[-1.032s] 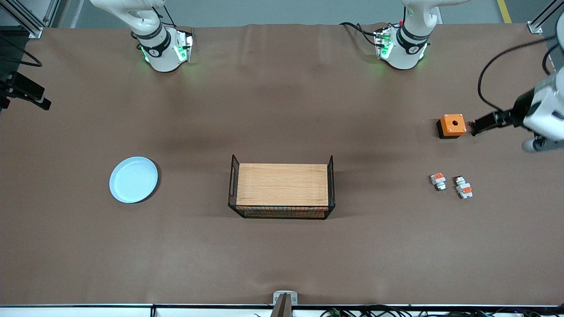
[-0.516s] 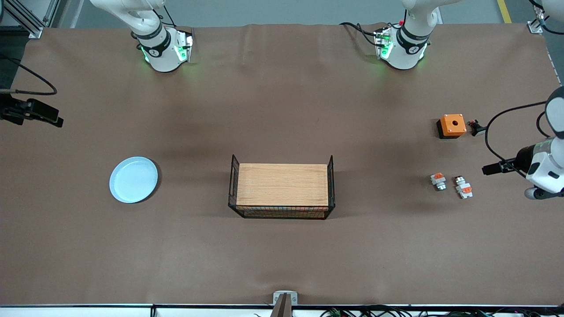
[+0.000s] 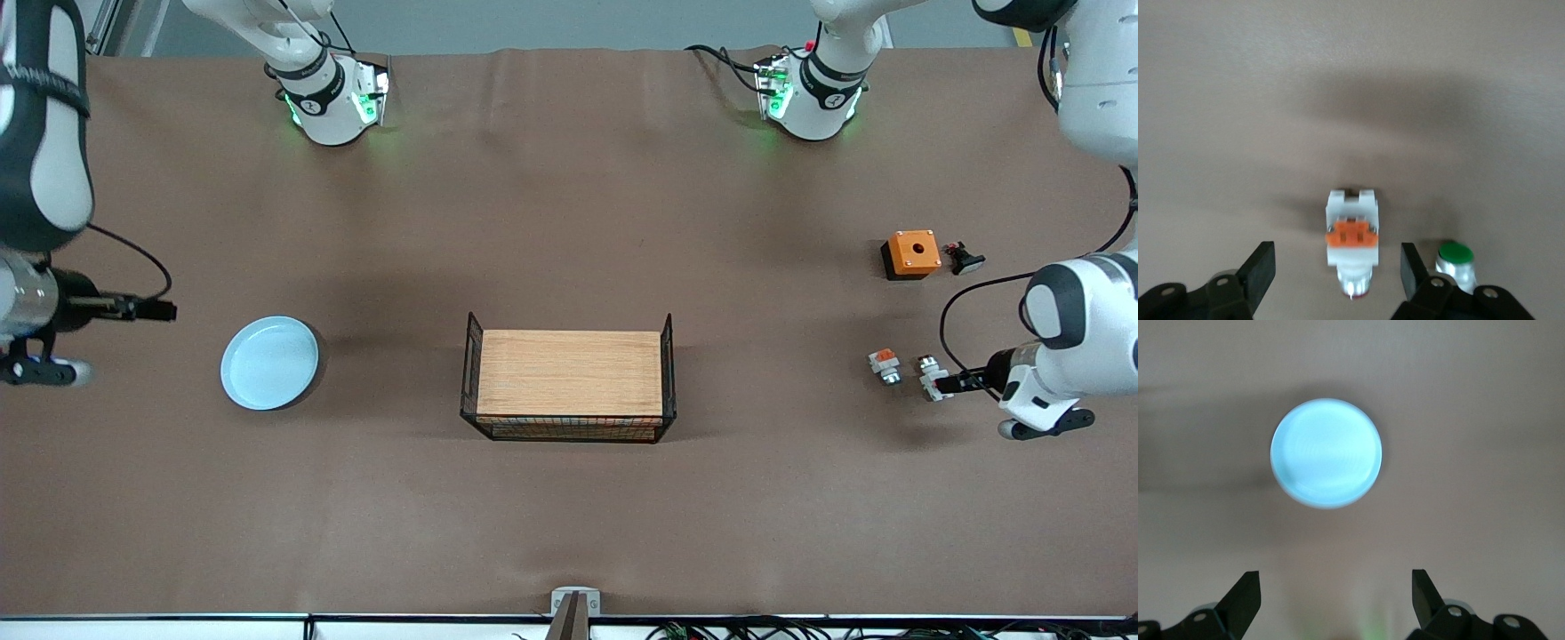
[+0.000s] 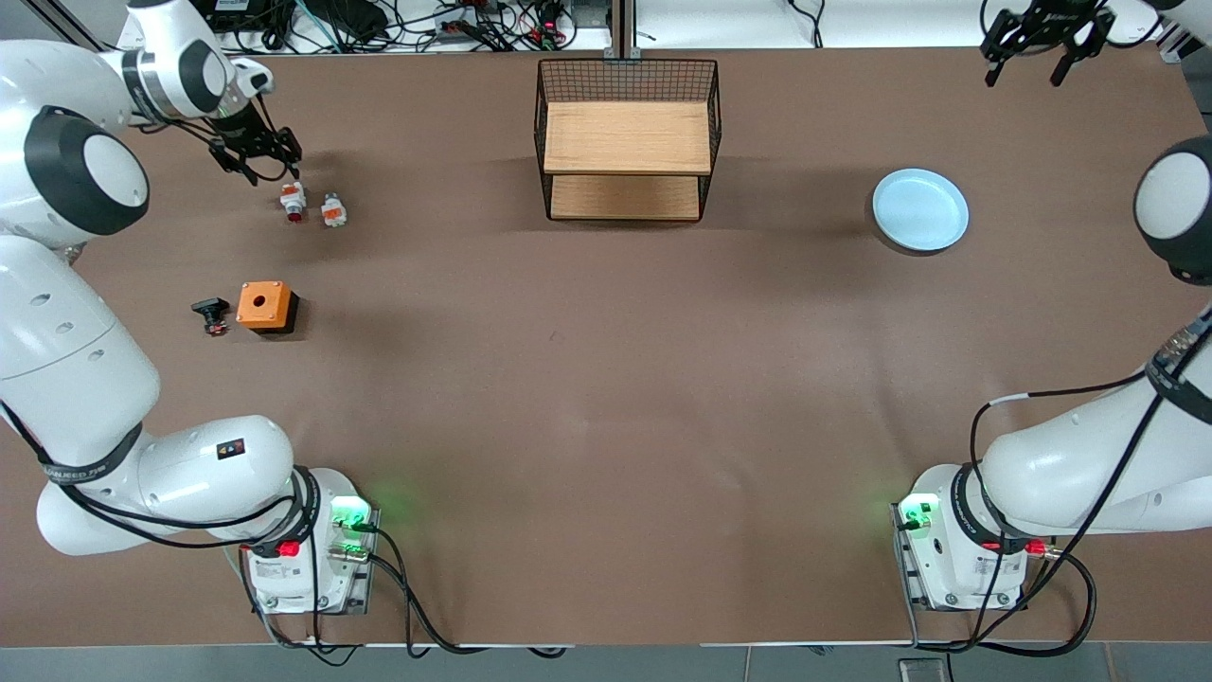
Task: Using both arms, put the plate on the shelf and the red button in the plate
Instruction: 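Grasp the plate rim with the right gripper while the left gripper grasps the button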
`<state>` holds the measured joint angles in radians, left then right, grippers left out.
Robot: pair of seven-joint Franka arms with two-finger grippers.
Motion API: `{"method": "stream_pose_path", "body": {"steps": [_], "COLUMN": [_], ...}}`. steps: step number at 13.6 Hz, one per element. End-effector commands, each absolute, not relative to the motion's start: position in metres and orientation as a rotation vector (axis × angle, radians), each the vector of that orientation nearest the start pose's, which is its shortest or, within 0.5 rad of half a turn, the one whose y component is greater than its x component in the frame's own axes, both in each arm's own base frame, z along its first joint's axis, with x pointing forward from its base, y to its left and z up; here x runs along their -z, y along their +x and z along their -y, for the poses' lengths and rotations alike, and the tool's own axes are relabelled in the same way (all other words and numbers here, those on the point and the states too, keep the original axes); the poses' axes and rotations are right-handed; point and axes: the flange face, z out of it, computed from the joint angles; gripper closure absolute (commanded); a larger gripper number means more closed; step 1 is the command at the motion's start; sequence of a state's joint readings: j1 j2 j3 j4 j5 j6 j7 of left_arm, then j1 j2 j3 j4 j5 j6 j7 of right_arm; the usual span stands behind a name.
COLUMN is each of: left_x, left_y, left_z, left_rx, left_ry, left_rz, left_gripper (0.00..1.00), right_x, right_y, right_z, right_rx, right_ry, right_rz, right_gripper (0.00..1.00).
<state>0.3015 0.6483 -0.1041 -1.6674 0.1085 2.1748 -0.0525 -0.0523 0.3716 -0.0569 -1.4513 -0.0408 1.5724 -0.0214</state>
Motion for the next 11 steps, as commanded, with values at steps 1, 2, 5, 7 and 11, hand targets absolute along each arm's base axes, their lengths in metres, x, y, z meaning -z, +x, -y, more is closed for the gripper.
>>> {"method": "stream_pose_path", "body": {"steps": [1, 2, 5, 7, 11], "left_x": [-0.214, -0.207, -0.196, -0.191, -0.185], "left_y": [0.650, 0.649, 0.646, 0.642, 0.637], "left_z": [-0.140, -0.140, -0.138, -0.136, -0.135], "left_rx": [-0.183, -0.194, -0.213, -0.234, -0.254], "left_ry": [-3.103, -3.107, -3.114, -3.115, -3.116], "left_rz": [0.284, 0.291, 0.298, 0.296, 0.287], "left_gripper": [0.19, 0.19, 0.23, 0.28, 0.72], "right_x": [-0.412, -0.392, -0.345, -0.307, -0.251], "right_y": [0.647, 0.646, 0.637, 0.634, 0.629], "right_z": [0.101, 0.100, 0.119, 0.123, 0.143], "right_rx": [-0.332, -0.313, -0.239, -0.235, -0.193], "right_ry": [-3.175, -3.178, -3.184, -3.183, -3.178], "right_rz": [-0.075, -0.072, -0.092, -0.044, 0.011], "right_gripper": [0.00, 0.00, 0.00, 0.00, 0.00]}}
